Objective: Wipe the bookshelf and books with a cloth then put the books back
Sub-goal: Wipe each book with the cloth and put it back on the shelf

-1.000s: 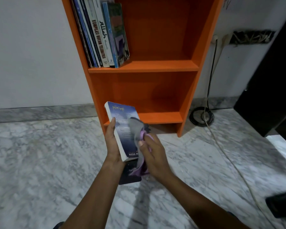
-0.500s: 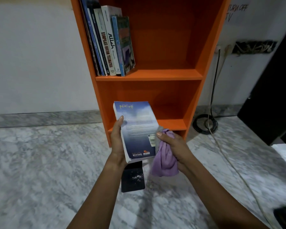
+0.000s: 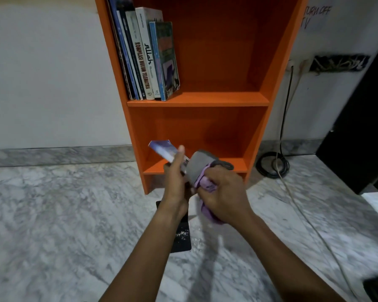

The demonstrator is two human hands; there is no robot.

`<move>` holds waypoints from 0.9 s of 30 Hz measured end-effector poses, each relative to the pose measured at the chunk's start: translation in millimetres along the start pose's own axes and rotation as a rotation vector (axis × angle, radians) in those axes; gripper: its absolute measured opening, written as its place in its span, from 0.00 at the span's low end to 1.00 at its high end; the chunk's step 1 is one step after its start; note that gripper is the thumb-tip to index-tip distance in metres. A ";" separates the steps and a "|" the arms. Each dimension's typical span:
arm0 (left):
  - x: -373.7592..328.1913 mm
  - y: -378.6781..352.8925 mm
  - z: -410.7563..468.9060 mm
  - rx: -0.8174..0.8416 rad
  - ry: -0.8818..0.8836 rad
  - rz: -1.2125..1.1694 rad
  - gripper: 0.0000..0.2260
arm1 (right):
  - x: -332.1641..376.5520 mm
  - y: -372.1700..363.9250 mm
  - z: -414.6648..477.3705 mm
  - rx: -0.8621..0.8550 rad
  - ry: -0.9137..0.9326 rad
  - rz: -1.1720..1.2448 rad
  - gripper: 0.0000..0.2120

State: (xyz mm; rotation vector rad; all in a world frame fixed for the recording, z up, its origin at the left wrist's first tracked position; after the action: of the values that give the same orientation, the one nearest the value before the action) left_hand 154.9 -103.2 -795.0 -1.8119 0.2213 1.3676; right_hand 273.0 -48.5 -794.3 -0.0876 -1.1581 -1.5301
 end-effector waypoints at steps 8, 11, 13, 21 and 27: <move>4.3 9.3 -9.7 0.108 0.110 -0.296 0.30 | -9.2 -24.3 -8.0 0.189 -0.068 0.035 0.10; 7.5 6.8 -15.1 0.147 0.087 -0.209 0.25 | -18.8 -25.9 -4.2 0.205 -0.182 0.093 0.15; 10.9 3.6 -17.3 0.195 0.101 -0.165 0.24 | -25.6 -24.6 1.7 0.160 -0.207 0.088 0.19; 15.8 -6.5 -28.0 0.374 0.206 -0.077 0.21 | -24.8 3.7 27.5 -0.051 -0.248 0.112 0.13; 8.7 1.0 -25.6 0.358 0.189 -0.086 0.21 | -48.3 20.4 43.2 0.077 -0.634 0.556 0.12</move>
State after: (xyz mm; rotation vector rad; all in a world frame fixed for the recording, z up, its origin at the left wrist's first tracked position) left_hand 176.0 -118.9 -801.4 -1.6253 0.4526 1.0221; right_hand 283.1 18.5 -789.8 -0.8215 -1.5185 -0.9727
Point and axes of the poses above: each hand's wrist, its own z-axis towards the middle knuckle, its own y-axis out of the back of the hand, x = y × z, the point moved 1 cm from there along z, towards the middle knuckle, and after that the axes turned 13 degrees about -y, right-handed, at the moved point
